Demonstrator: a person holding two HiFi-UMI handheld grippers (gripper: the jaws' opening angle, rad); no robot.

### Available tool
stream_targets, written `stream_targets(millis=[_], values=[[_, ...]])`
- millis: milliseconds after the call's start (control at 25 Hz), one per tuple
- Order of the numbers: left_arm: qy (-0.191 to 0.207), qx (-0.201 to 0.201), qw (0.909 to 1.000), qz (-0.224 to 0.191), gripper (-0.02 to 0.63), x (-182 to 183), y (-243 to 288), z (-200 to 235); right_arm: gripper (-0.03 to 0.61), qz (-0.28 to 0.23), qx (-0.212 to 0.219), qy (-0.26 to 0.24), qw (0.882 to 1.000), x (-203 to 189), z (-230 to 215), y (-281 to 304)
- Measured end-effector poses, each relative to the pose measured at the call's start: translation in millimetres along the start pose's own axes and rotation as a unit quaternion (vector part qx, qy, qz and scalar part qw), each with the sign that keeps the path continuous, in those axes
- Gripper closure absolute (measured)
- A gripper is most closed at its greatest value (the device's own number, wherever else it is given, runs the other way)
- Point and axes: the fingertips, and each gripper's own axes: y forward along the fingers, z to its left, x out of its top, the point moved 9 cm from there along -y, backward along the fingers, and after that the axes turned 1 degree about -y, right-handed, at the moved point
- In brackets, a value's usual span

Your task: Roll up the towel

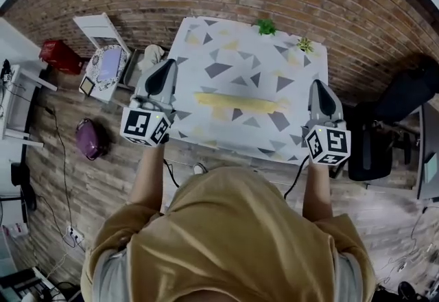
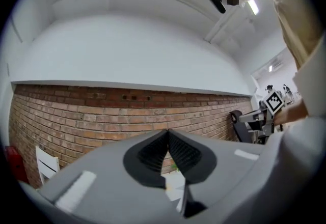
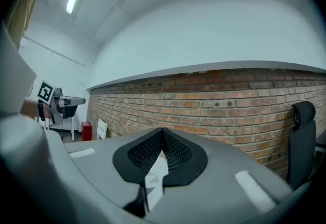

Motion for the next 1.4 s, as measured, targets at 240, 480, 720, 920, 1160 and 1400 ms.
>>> stream_targets(millis=[240, 480, 720, 920, 1160, 1400], values=[[0.047, 0.017, 0.9986, -0.016, 0.551, 34, -23, -1, 0.574, -0.011, 0.004, 0.005, 1.000, 6, -1, -19], [0.047, 0.031, 0.9983, -0.015, 0.551, 34, -35, -6, 0.574, 0.006, -0.005, 0.027, 1.000, -10, 5, -35], [0.044, 0.037, 0.9984, -0.005, 0.551, 24, -43, -14, 0.575, 0.008, -0.018, 0.033, 0.999, -15, 12, -43], [0.043, 0.050, 0.9978, -0.005, 0.551, 22, -44, -17, 0.575, 0.011, -0.018, 0.023, 1.000, -14, 10, -46], [0.043, 0.052, 0.9977, -0.007, 0.551, 20, -46, -25, 0.574, 0.018, -0.026, 0.013, 0.999, -14, 4, -57], [0.047, 0.046, 0.9978, -0.004, 0.551, 18, -48, -34, 0.574, 0.017, -0.030, 0.009, 0.999, -15, -1, -62]])
